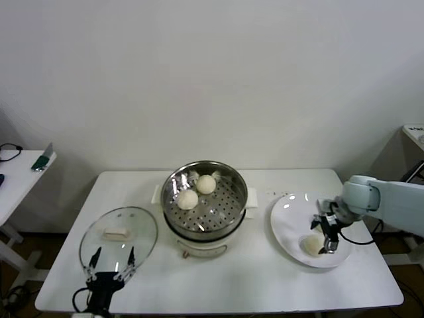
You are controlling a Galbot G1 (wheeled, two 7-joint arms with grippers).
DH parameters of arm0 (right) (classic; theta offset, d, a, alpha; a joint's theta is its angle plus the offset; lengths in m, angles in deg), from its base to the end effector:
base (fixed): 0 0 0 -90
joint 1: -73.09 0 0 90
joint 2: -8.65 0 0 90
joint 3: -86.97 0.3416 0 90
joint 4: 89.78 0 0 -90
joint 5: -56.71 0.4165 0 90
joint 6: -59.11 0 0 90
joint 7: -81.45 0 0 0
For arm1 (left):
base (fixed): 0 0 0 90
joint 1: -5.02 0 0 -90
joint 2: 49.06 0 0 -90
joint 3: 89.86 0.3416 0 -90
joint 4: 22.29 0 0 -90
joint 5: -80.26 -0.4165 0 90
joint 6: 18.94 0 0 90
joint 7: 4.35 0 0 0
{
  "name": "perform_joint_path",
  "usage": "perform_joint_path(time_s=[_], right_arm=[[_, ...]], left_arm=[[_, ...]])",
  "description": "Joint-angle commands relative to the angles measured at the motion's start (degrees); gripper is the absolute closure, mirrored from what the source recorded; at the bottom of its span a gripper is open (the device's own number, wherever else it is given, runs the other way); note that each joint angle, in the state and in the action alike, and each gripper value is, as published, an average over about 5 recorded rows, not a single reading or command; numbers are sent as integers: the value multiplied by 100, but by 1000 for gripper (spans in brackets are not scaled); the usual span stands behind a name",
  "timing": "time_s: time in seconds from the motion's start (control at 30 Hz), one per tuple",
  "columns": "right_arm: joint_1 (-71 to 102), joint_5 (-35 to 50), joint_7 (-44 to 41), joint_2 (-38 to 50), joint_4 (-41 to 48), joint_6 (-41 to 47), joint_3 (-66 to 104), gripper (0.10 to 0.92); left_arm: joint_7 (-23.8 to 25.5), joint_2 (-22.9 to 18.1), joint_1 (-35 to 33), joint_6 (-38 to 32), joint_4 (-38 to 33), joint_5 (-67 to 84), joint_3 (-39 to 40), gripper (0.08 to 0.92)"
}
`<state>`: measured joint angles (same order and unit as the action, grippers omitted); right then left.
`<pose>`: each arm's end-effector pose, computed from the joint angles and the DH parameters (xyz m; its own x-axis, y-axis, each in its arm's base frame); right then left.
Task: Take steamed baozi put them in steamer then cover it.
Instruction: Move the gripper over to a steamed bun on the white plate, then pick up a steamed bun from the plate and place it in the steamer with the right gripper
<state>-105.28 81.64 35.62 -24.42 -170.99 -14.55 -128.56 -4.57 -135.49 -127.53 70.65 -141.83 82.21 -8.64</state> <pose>0.4948 -0.1568 -0.2534 -0.0670 -0.0870 0.9940 -0.9972 0.0398 -0.0637 0.1742 0.0637 -0.3398 -0.9730 -0.1050 0.2054 -0.0822 0.9898 0.1164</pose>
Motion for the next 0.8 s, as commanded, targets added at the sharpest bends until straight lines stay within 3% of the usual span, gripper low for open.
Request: perform_joint_path(time_s=[0.03, 0.2, 0.47, 0.8], right_arm=[[670, -255, 77, 97, 251, 27, 540, 203], [677, -238, 62, 22, 269, 63, 544, 206], [521, -203, -83, -7, 255, 37, 454, 320], [-873, -361, -745, -364, 183, -540, -60, 335]], left_arm=[[-2, 7, 12, 1, 22, -9, 9, 177], [-3, 11, 19, 6, 27, -8, 21, 177], [-8, 3, 34, 21, 4, -11, 36, 177], [-19, -17, -12, -8, -27, -34, 45, 177]])
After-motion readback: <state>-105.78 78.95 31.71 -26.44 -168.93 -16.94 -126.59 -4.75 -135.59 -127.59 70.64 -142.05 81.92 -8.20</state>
